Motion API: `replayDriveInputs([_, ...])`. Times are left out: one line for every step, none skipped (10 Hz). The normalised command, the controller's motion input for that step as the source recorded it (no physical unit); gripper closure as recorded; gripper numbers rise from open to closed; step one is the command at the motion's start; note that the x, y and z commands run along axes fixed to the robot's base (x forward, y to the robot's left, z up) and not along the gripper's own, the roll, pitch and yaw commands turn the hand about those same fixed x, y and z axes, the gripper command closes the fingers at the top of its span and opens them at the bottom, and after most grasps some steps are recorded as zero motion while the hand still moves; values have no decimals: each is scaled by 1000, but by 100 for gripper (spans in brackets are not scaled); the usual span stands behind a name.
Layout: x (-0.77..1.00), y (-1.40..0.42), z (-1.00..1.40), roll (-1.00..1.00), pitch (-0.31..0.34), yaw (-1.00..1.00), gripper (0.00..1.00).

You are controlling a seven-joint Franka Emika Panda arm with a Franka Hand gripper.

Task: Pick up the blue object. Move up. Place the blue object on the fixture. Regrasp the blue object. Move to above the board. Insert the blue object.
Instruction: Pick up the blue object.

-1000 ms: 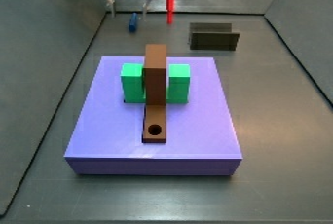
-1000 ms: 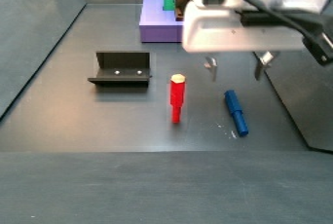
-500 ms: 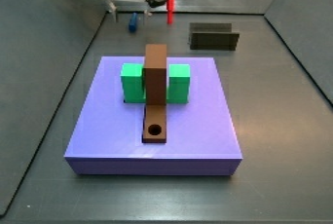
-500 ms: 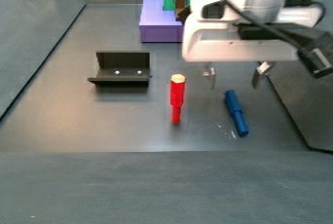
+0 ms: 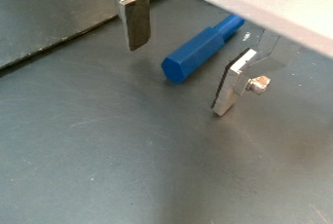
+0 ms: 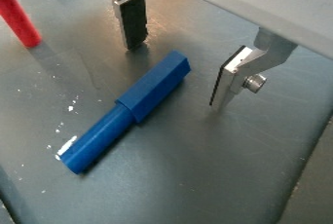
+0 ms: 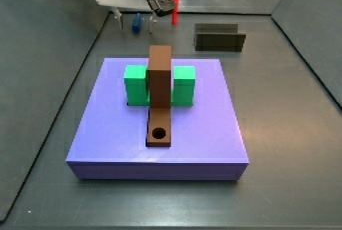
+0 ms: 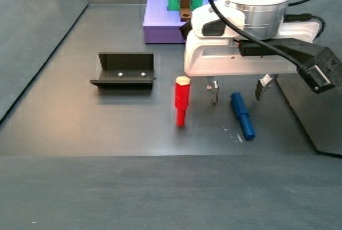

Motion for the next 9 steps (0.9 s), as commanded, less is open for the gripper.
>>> replayDriveInputs([-54, 86, -51, 31, 0, 0, 0])
replayDriveInputs([0, 160, -26, 40, 0, 0, 0])
replayDriveInputs([0, 177, 0, 27, 1, 0, 0])
replayDriveInputs([0, 69, 0, 13, 0, 0, 0])
replayDriveInputs([0, 0, -51, 20, 0, 0, 0])
replayDriveInputs([0, 0, -186, 33, 0, 0, 0])
replayDriveInputs([0, 11, -186, 0, 0, 0, 0])
replayDriveInputs([0, 46, -126, 0, 0, 0, 0])
replayDriveInputs([0, 0, 0, 0, 0, 0, 0])
